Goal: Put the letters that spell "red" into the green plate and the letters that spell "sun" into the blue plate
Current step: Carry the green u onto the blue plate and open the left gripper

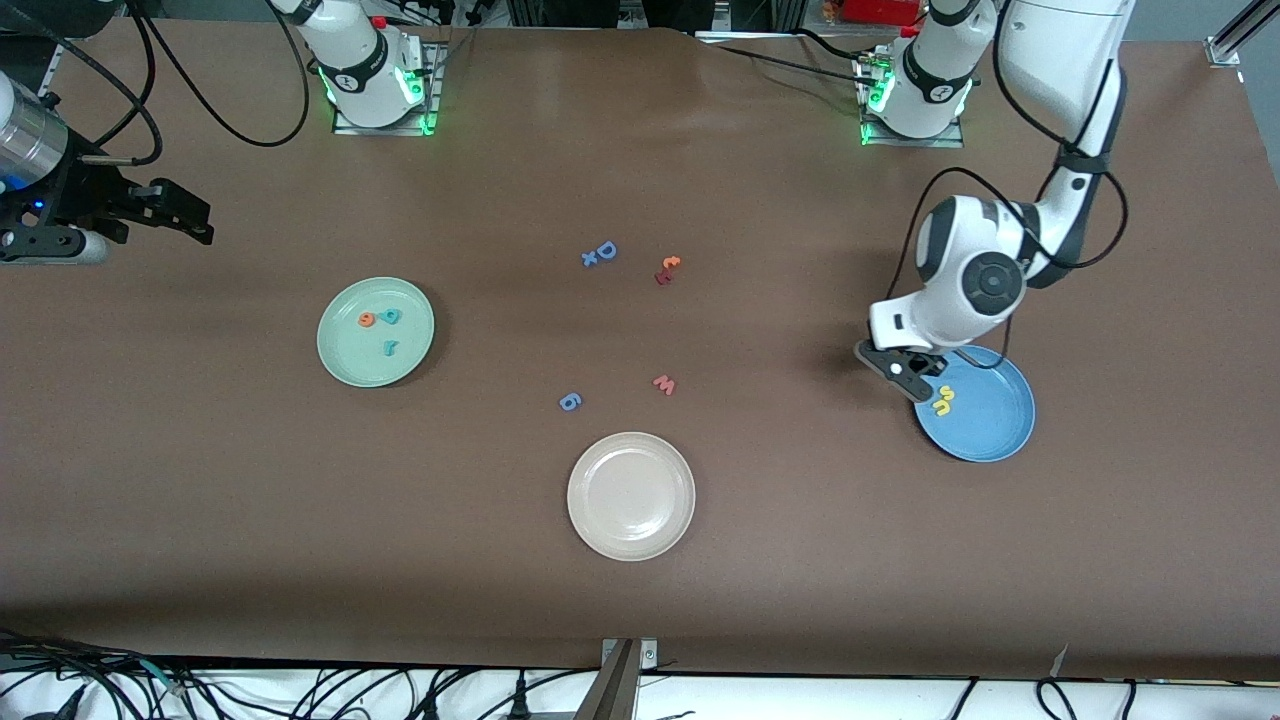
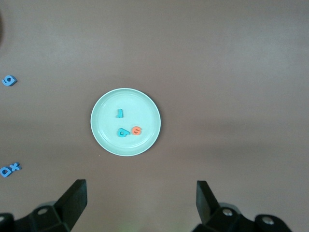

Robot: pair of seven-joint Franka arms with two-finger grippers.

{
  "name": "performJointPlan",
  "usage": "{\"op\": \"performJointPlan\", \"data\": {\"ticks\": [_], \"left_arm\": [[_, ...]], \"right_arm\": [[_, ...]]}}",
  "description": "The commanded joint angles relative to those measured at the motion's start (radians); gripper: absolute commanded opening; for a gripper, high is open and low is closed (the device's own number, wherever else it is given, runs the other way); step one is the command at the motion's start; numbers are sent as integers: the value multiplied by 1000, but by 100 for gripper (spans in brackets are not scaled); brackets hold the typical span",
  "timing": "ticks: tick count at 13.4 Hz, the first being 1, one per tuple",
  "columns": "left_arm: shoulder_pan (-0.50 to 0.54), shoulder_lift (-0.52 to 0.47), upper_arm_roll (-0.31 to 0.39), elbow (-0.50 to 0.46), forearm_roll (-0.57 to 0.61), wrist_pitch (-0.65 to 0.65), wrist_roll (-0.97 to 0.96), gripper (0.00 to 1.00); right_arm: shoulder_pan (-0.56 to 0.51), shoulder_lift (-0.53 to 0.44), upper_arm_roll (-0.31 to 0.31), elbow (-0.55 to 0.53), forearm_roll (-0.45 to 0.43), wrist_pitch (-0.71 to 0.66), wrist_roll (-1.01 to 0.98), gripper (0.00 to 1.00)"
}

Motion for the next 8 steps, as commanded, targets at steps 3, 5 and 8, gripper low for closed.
{"op": "performJointPlan", "data": {"ticks": [3, 5, 8], "left_arm": [[50, -1, 41, 25, -39, -19, 97, 22], [87, 18, 41, 50, -38, -18, 124, 22], [89, 51, 65, 87, -32, -10, 129, 40]], "right_arm": [[-7, 21, 6, 48, 21, -45, -11, 100], [-5, 27, 7, 51, 20, -45, -10, 100], [-4, 27, 16, 52, 17, -42, -8, 100]]}}
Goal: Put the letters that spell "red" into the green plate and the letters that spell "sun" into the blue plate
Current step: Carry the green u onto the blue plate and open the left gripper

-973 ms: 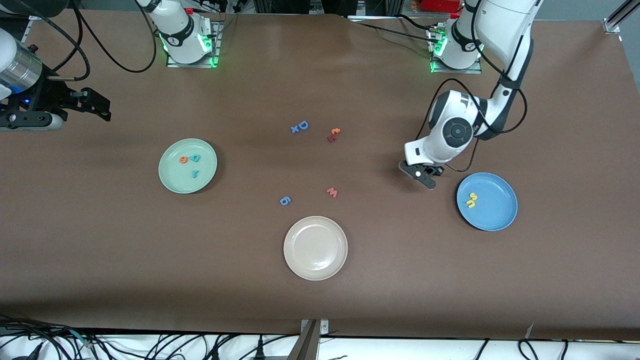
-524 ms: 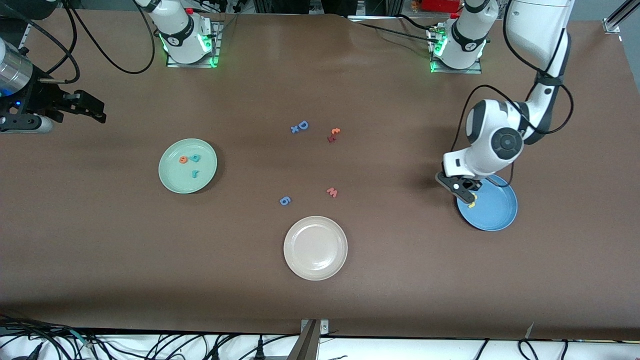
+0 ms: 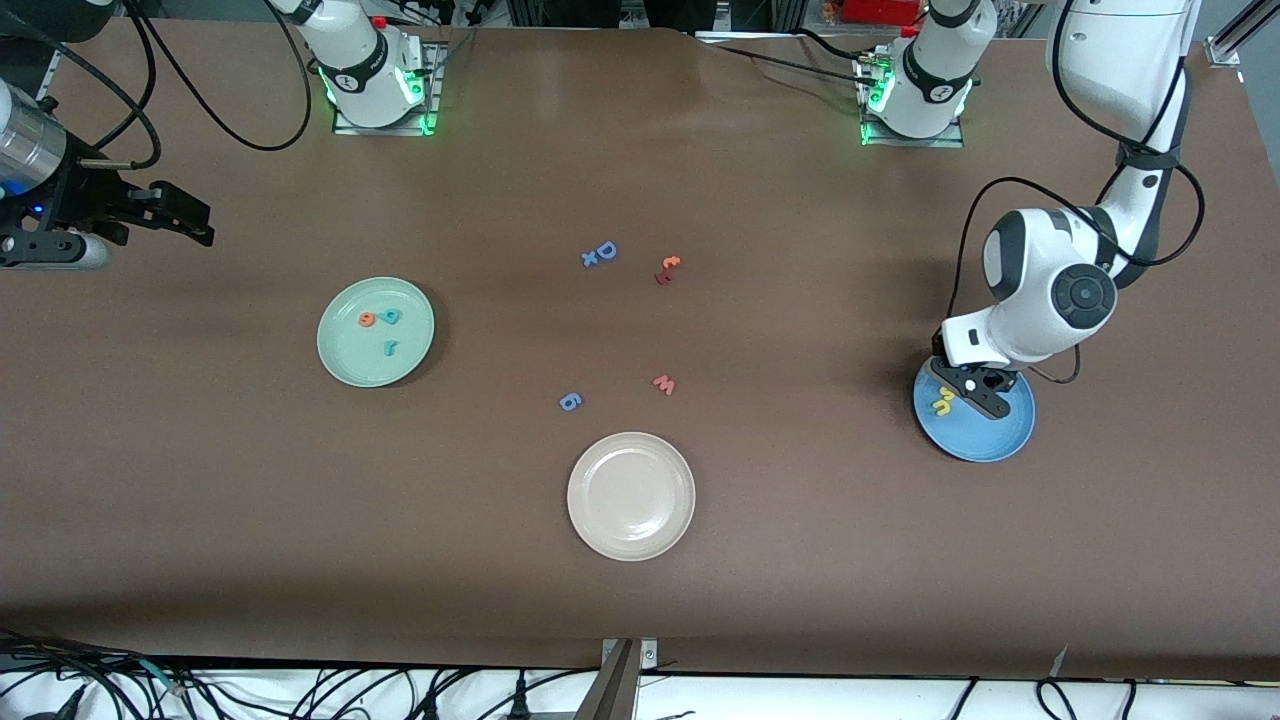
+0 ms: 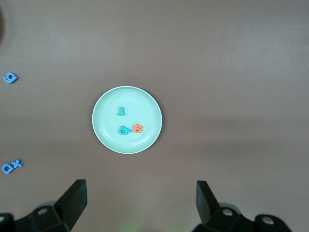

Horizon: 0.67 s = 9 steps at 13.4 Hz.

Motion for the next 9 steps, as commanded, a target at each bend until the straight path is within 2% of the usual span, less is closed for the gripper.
{"op": "performJointPlan", "data": {"ticks": [1, 3, 4, 7, 9], "left_arm": [[-2, 40, 20, 52, -32, -8, 38, 50], [-2, 40, 22, 52, -35, -8, 33, 89], [-2, 37, 22, 53, -36, -8, 27, 99], [-2, -18, 37, 76, -38, -12, -40, 100], [3, -110, 37, 81, -38, -26, -69, 100]], "right_arm": [[-5, 13, 7, 31, 15, -20, -10, 100], [-5, 15, 6, 31, 15, -23, -10, 100], [-7, 16, 1, 29, 20, -25, -11, 100], [-12, 16, -2, 28, 21, -35, -13, 100], [-12, 16, -2, 28, 21, -57, -11, 100]]}}
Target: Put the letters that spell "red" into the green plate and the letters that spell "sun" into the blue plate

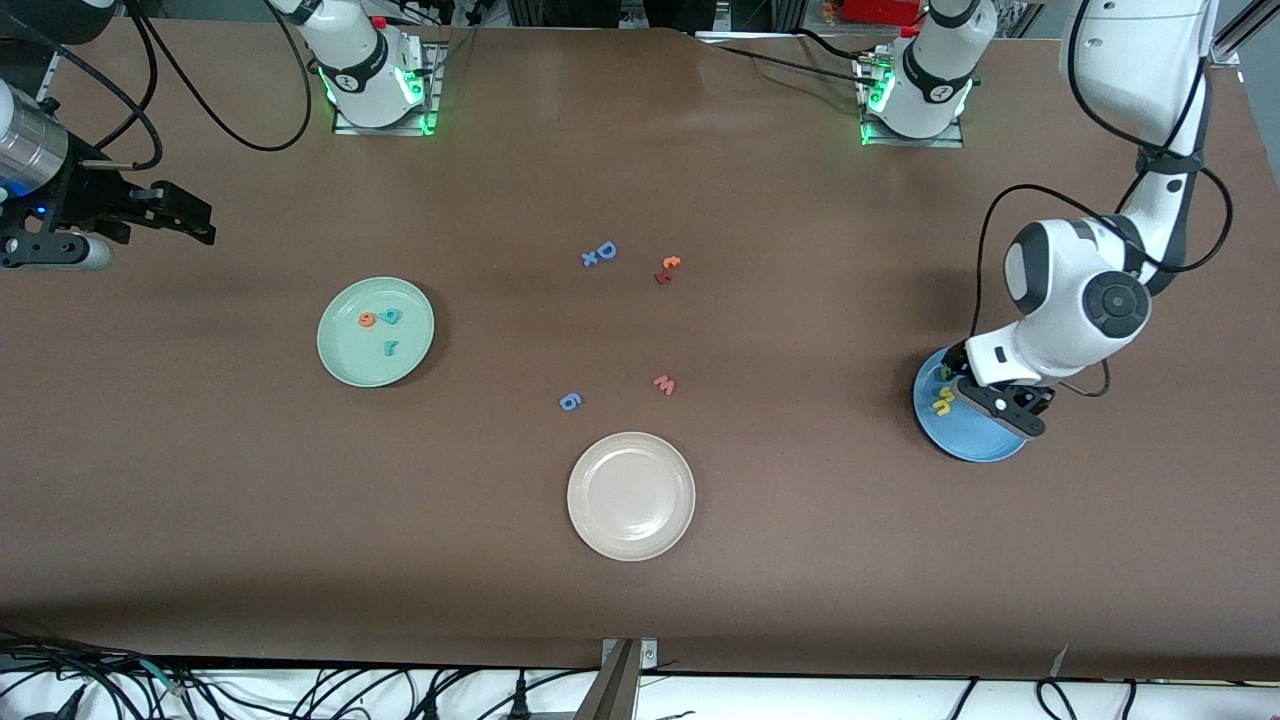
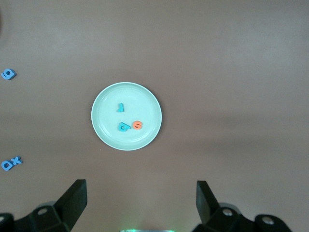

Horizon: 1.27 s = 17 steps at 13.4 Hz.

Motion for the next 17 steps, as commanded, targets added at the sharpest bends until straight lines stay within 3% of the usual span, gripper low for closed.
{"op": "performJointPlan", "data": {"ticks": [1, 5, 8, 10, 17], "left_arm": [[11, -152, 6, -7, -34, -45, -15, 100], [11, -368, -17, -5, -18, -212, -187, 100], [110, -485, -145, 1, 9, -333, -370, 100], [218, -499, -257, 38, 7, -404, -509, 100], [304, -492, -365, 90, -5, -450, -631, 100]], "right_arm": [[-10, 12, 2, 28, 21, -33, -11, 100], [-10, 10, 2, 28, 23, -41, -11, 100], [-10, 10, 4, 29, 24, -42, -11, 100], [-10, 10, 2, 28, 24, -52, -11, 100], [-10, 10, 4, 29, 15, -41, -10, 100]]}}
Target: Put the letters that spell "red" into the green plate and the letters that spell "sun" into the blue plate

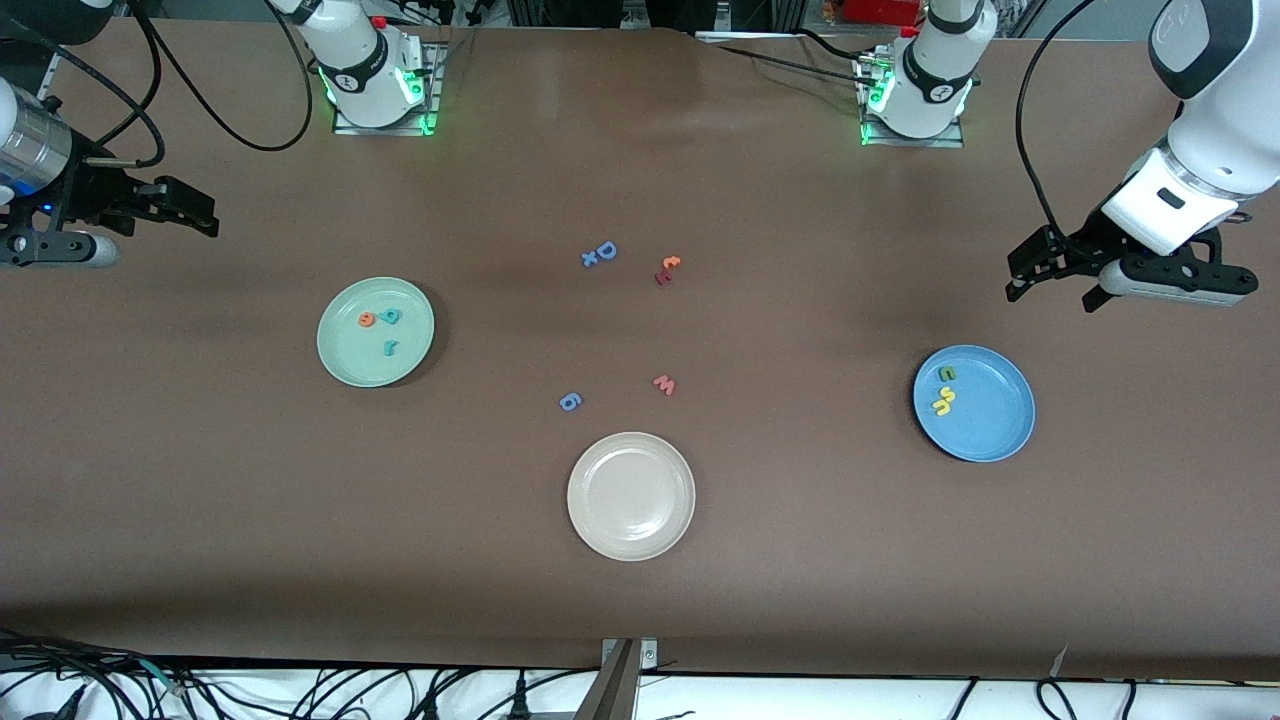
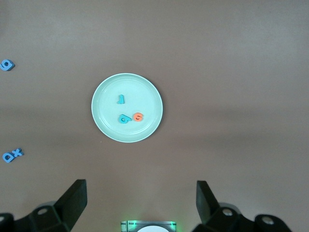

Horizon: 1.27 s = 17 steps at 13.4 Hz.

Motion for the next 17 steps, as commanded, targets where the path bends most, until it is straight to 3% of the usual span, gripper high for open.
{"op": "performJointPlan", "data": {"ticks": [1, 3, 7, 9, 17], "left_arm": [[28, 23, -36, 54, -4, -48, -54, 100], [27, 40, -36, 71, -4, -54, -55, 100], [27, 43, -36, 72, -2, -54, -55, 100], [27, 46, -36, 80, 2, -54, -54, 100], [30, 49, -36, 94, 5, -74, -55, 100]], "right_arm": [[-10, 8, 4, 25, 5, -7, -10, 100], [-8, 7, 7, 17, -28, 39, -10, 100], [-8, -2, 10, 17, -4, 62, 16, 100], [-8, 1, 9, 15, -4, 138, 36, 100], [-5, 8, 7, 31, 18, 120, 26, 100]]}}
